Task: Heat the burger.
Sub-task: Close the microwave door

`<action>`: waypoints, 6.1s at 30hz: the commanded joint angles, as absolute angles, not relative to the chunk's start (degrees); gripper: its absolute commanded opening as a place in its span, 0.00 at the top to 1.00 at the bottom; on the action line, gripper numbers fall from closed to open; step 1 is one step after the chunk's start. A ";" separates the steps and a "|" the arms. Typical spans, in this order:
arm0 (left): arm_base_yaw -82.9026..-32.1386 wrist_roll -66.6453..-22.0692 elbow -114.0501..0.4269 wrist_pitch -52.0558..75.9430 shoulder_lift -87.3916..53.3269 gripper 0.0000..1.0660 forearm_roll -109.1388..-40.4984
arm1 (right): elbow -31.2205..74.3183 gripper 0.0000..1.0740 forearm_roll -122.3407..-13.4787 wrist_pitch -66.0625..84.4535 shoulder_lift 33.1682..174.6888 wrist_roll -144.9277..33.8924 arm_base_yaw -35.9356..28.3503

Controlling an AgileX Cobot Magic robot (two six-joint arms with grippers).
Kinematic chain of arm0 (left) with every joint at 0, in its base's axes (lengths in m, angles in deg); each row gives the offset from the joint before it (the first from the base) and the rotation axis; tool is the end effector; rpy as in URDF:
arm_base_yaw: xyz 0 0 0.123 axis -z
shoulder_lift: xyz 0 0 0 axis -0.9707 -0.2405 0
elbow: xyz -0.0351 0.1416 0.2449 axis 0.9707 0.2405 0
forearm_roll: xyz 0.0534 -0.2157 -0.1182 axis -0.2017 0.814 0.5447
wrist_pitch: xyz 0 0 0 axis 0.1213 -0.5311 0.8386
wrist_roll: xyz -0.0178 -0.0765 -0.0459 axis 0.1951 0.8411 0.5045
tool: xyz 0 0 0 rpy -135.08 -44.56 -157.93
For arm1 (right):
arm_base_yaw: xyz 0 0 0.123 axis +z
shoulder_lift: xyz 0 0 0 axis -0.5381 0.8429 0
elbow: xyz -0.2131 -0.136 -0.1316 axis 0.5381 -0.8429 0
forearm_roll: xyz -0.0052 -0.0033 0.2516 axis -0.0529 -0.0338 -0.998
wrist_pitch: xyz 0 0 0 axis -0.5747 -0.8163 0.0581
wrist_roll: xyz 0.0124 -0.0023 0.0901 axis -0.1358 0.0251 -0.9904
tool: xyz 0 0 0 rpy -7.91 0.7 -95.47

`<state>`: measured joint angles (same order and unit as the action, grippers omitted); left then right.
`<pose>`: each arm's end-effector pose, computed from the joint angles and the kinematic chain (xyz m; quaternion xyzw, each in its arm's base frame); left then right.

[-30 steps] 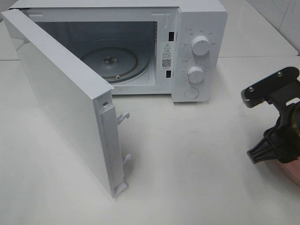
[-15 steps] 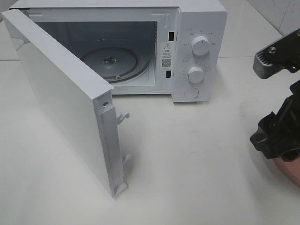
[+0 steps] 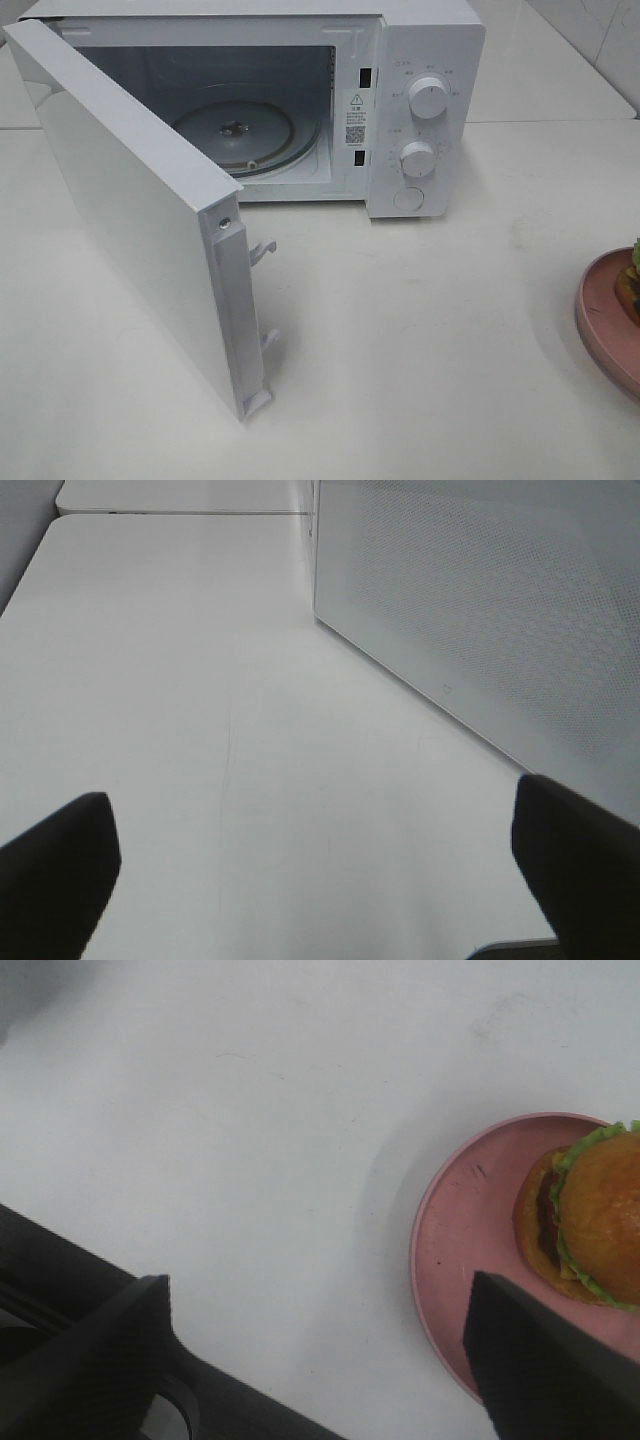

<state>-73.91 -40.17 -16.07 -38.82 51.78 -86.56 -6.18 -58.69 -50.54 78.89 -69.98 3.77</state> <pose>-0.0086 -0.0037 0.2798 0.0146 0.8524 -0.0367 0.5214 0.1072 0.0641 0.2998 -0.2386 0.9207 0.0478 0.3050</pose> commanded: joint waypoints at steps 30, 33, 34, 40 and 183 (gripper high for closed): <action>-73.85 -40.17 -16.13 -38.42 52.01 0.06 -86.34 | -16.67 0.29 -62.92 -50.13 40.67 -65.57 -23.67; -73.85 -40.17 -16.13 -38.42 52.01 0.06 -86.34 | -17.47 0.29 -62.81 -51.22 38.84 -65.46 -24.48; -73.85 -40.17 -16.13 -38.42 52.01 0.06 -86.34 | -17.47 0.29 -62.81 -51.22 38.21 -65.40 -24.48; -73.85 -40.17 -16.13 -38.42 52.01 0.06 -86.34 | -17.47 0.29 -62.92 -51.22 33.68 -65.23 -24.48; -42.28 -40.58 -10.80 72.62 -40.41 1.00 -83.18 | -17.47 0.29 -62.98 -51.22 33.23 -65.00 -24.48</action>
